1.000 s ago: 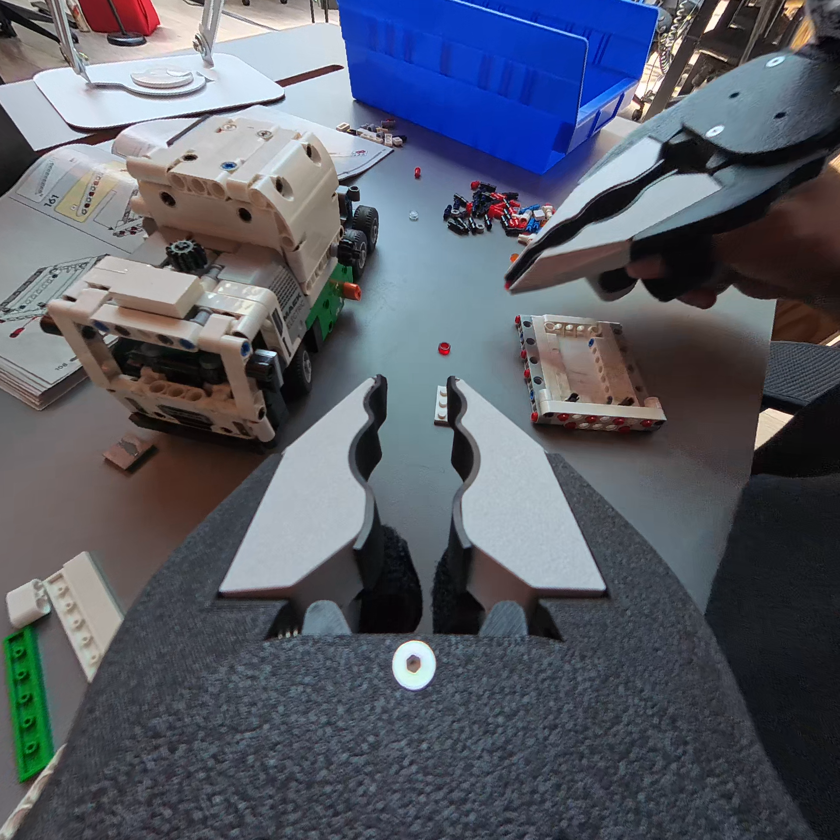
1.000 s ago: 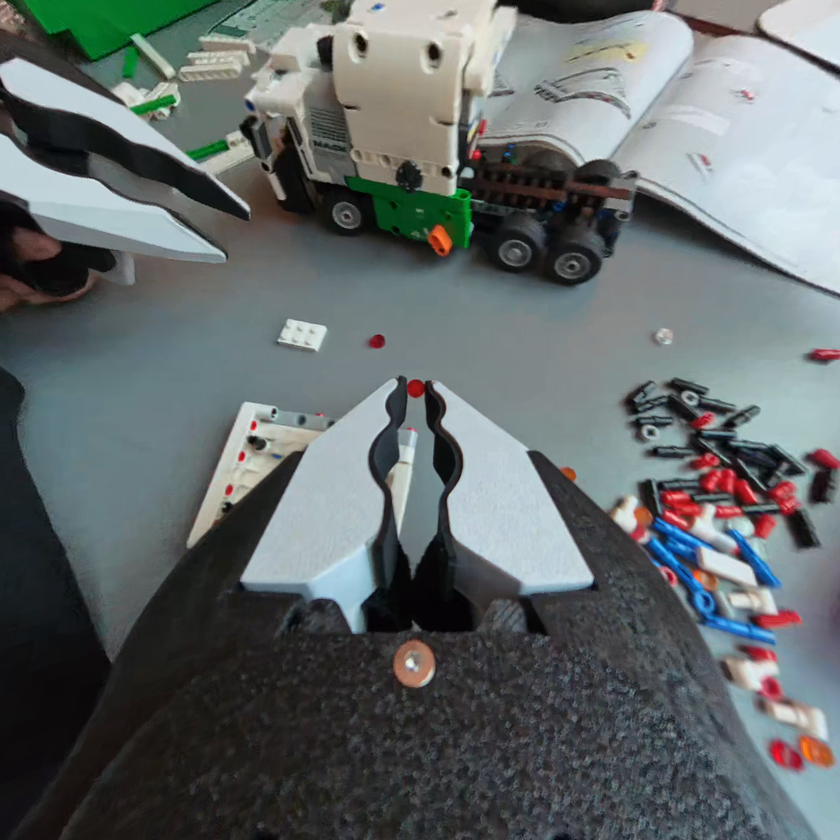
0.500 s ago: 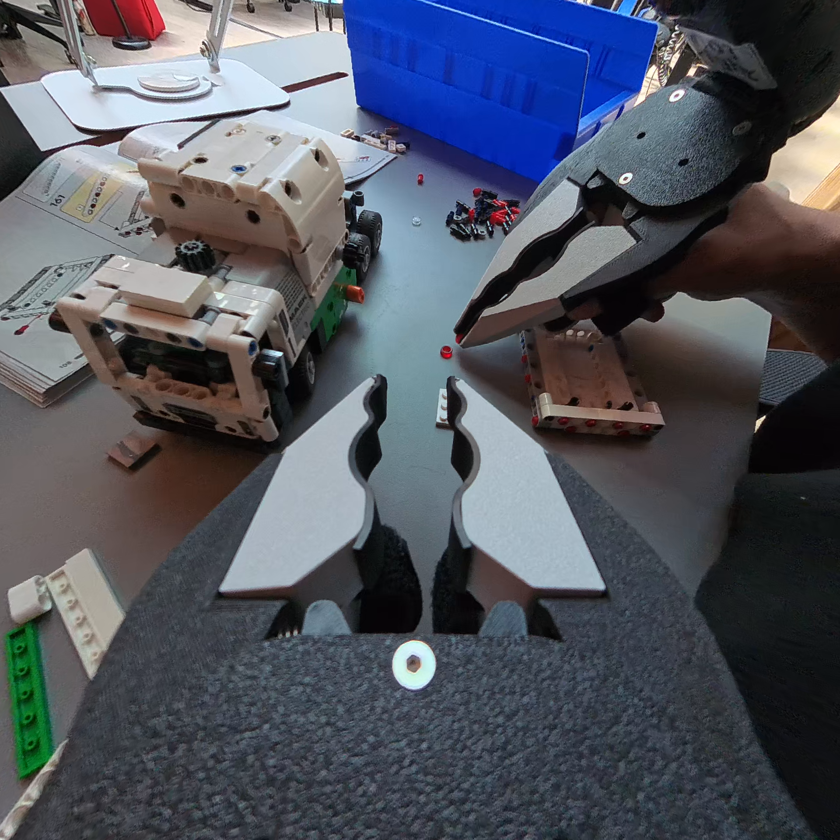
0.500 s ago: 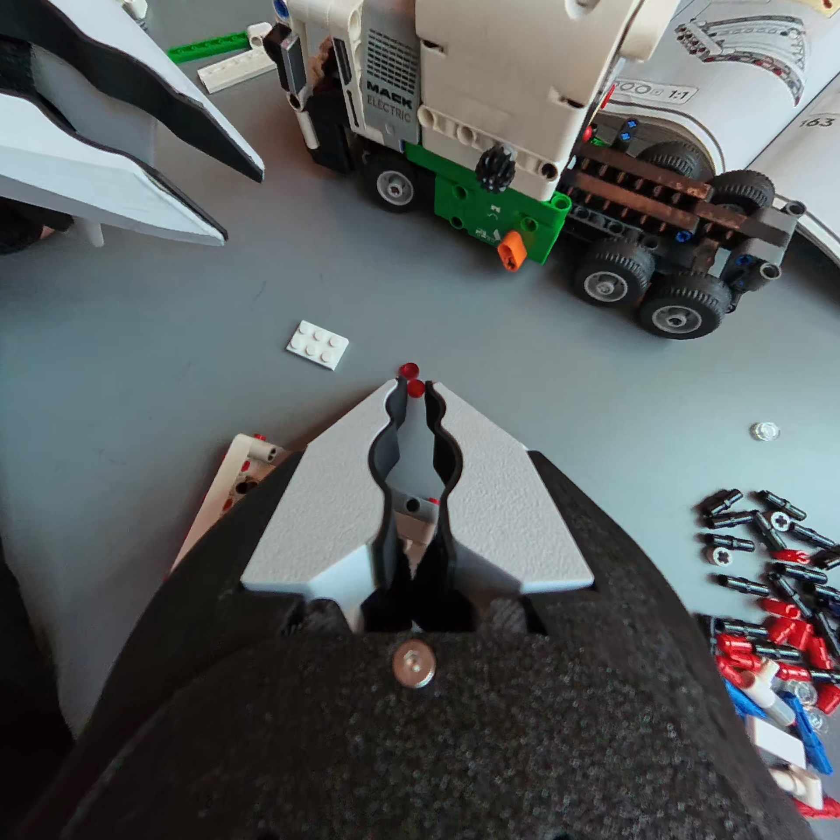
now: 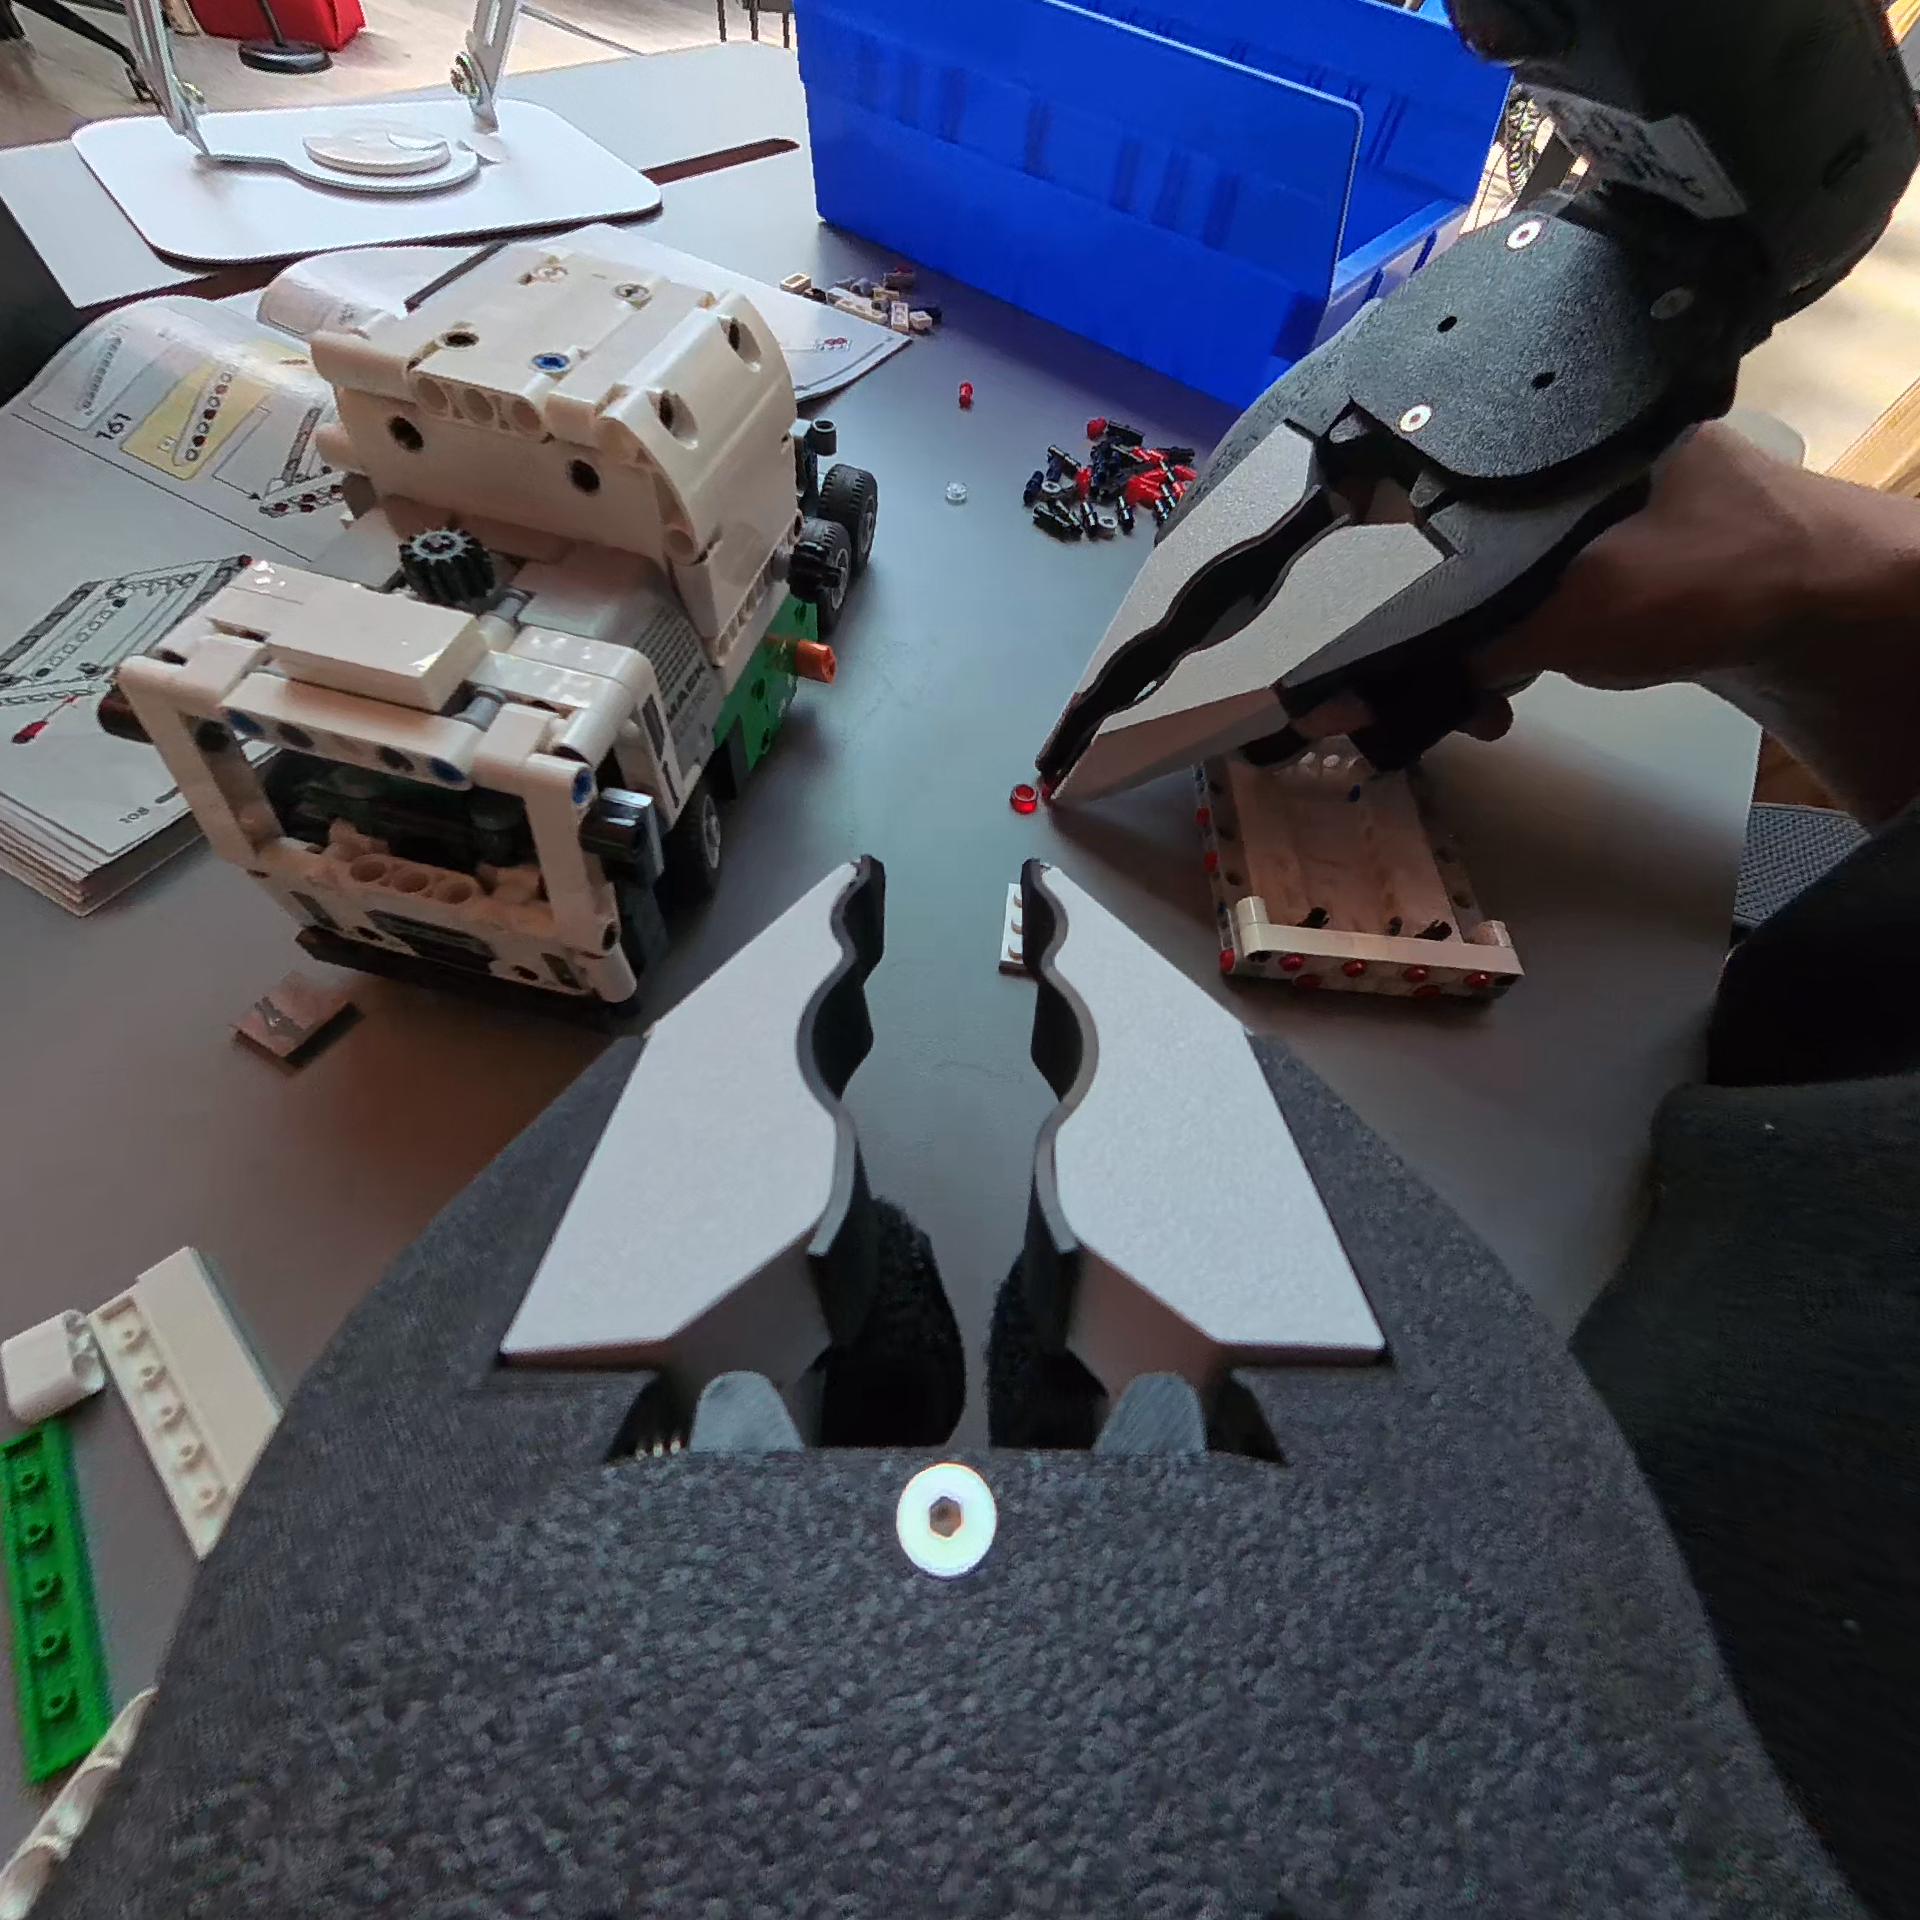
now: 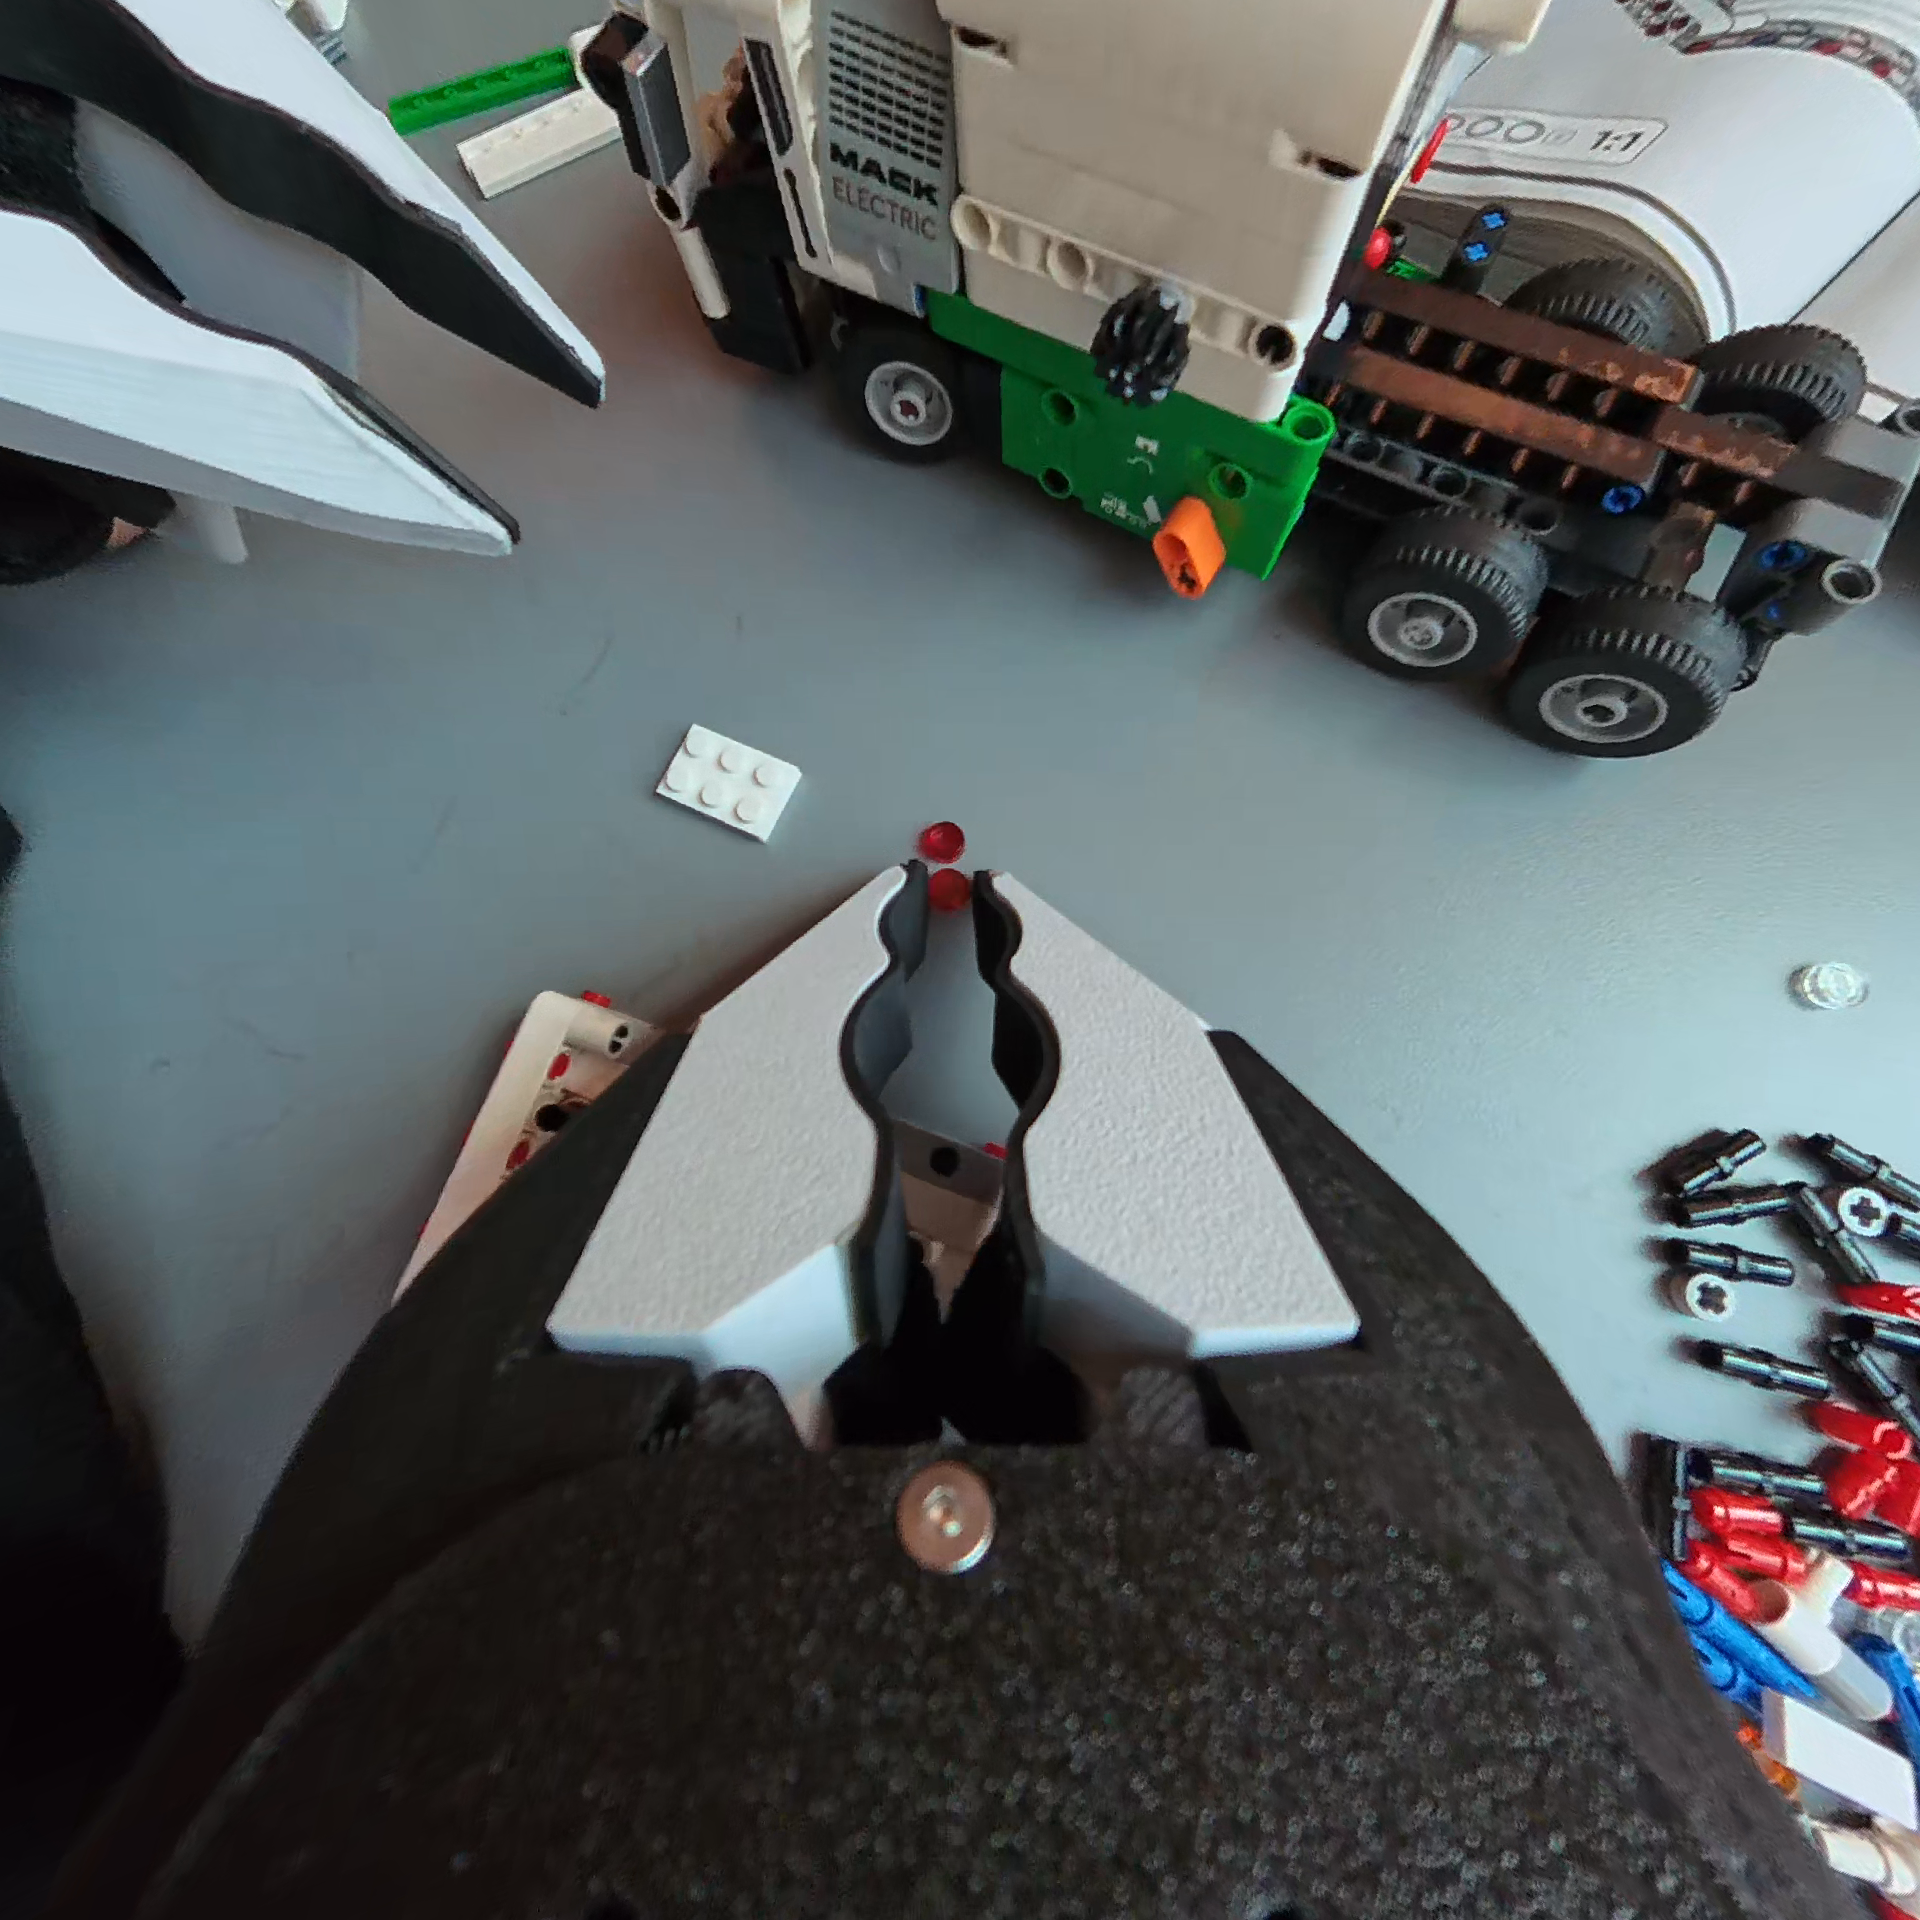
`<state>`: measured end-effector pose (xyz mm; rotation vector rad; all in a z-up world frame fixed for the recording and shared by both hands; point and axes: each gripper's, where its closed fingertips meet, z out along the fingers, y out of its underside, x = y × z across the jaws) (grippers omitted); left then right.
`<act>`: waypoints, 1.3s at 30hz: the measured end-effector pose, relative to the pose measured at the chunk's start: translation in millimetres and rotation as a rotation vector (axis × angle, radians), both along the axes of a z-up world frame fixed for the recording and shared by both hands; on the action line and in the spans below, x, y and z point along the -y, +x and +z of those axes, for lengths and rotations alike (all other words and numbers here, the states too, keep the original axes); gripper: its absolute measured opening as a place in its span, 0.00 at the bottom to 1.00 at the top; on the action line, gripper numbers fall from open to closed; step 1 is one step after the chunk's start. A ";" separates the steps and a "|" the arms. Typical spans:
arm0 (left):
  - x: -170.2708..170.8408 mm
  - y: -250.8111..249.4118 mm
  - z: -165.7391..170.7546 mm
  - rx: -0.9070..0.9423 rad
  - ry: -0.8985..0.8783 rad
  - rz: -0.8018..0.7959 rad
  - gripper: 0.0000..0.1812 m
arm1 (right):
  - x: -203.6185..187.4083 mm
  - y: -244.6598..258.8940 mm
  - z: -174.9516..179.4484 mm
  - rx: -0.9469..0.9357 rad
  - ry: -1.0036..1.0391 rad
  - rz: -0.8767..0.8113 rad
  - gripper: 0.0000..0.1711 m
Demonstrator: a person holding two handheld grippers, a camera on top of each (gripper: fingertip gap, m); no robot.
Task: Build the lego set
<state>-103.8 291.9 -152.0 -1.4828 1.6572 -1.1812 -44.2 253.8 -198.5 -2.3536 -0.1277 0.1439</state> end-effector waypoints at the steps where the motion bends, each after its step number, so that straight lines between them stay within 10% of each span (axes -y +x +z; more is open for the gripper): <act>1: 0.0 0.1 -0.1 -0.001 -0.001 0.000 0.13 | 0.0 0.5 0.0 -0.002 0.001 0.000 0.04; 11: -0.4 0.3 -1.2 -0.009 -0.004 0.000 0.13 | 22.6 19.3 26.2 -0.063 0.184 -0.172 0.08; 21: 3.8 0.3 -3.1 -0.021 0.000 -0.025 0.13 | 158.9 123.5 24.7 0.117 0.152 -0.707 0.07; 39: 2.8 1.0 -4.1 -0.024 0.014 -0.014 0.13 | 139.0 129.6 0.4 0.097 0.044 -0.606 0.05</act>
